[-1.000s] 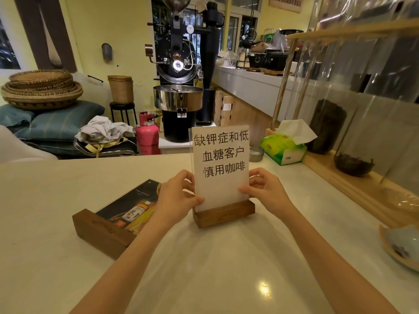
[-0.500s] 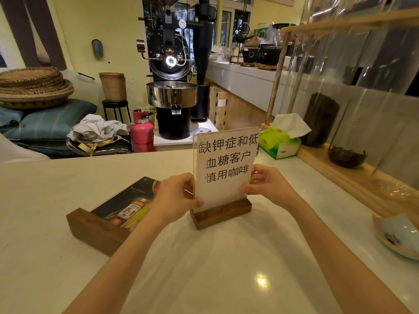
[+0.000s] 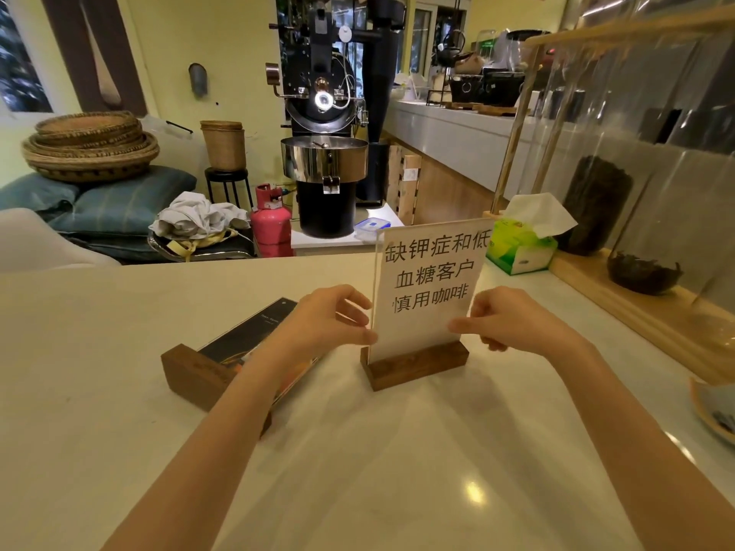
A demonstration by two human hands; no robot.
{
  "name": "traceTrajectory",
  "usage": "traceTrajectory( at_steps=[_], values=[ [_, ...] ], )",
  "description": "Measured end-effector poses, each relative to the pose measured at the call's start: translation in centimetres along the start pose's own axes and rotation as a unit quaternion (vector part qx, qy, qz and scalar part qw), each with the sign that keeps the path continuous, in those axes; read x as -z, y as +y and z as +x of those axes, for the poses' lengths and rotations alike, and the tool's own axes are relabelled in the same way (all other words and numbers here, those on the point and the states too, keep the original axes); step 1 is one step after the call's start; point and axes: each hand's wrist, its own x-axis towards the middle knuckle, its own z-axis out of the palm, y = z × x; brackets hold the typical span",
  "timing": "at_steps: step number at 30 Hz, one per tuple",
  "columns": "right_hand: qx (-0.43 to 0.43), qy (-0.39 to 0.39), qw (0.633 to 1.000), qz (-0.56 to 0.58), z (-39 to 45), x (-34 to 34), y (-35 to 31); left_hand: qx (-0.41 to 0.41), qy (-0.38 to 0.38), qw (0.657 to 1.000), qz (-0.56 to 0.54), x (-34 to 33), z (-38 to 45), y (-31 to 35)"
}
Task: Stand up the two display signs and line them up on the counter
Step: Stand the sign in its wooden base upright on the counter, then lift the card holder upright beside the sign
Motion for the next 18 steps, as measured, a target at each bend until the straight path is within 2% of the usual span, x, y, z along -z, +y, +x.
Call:
traceTrajectory(
  at_steps=[5, 9, 11, 14, 18],
  values=[
    [0.069, -0.149, 0.983, 0.081, -2.8, -1.9, -3.9, 0.016, 0.001, 1.000, 0.008, 3.9, -0.9, -1.3],
    [0.081, -0.203, 0.950, 0.224, -4.0, -5.6, -6.9, 0.039, 0.043, 0.998, 0.032, 7.1, -2.2, -4.1],
    [0.056, -0.235, 0.919, 0.311, -4.1, -7.8, -8.4, 0.069, 0.073, 0.995, 0.016, 8.2, -2.5, -5.5],
    [-0.028, -0.268, 0.874, 0.405, -3.6, -10.6, -10.5, 0.098, 0.098, 0.990, 0.040, 9.1, -2.5, -7.2],
    [-0.128, -0.246, 0.841, 0.465, -2.6, -13.0, -11.7, 0.147, 0.120, 0.980, 0.057, 9.8, -2.2, -8.9]
  ],
)
